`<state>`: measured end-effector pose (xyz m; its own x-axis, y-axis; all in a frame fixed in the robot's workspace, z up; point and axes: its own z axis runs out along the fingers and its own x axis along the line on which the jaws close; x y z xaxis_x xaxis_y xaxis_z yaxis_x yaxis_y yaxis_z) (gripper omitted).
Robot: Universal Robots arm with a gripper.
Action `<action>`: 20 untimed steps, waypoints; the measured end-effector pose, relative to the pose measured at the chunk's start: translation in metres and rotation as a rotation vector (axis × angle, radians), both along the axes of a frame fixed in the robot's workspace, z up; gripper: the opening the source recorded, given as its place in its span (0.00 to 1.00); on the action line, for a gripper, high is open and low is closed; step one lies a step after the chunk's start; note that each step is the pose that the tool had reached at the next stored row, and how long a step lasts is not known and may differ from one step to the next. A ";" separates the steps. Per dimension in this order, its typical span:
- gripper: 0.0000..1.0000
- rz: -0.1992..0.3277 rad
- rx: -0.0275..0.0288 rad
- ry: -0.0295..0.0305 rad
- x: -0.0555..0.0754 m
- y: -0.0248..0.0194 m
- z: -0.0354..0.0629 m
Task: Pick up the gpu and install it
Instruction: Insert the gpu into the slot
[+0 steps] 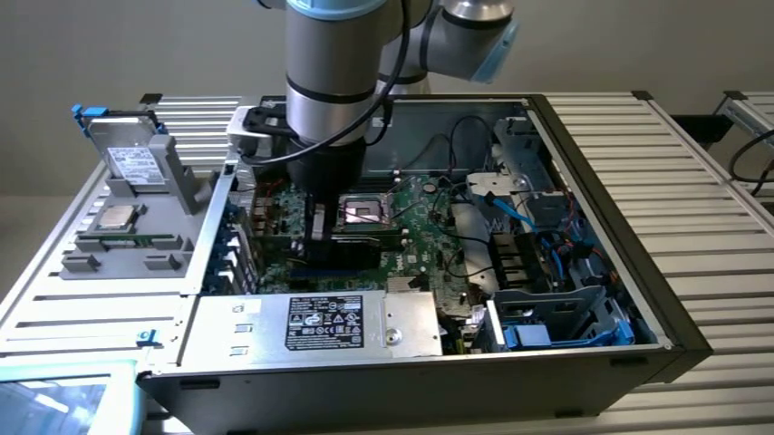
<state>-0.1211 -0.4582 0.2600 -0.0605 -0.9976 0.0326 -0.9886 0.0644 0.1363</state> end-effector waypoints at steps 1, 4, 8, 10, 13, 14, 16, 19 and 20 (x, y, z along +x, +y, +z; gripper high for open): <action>0.28 0.001 0.0001 -0.0001 0.000 0.0002 0.0003; 0.28 0.023 -0.0001 0.0000 0.000 0.0011 0.0004; 0.28 0.042 0.0001 -0.0001 0.000 0.0019 0.0003; 0.28 0.042 -0.0003 0.0001 0.000 0.0029 0.0004; 0.28 0.042 -0.0002 0.0000 0.000 0.0072 0.0002; 0.28 0.042 0.0000 0.0000 -0.001 0.0072 -0.0023; 0.28 0.042 0.0006 -0.0001 -0.003 0.0072 -0.0027; 0.28 0.043 0.0007 -0.0006 -0.007 0.0072 -0.0030; 0.28 0.042 0.0009 -0.0004 -0.008 0.0073 -0.0030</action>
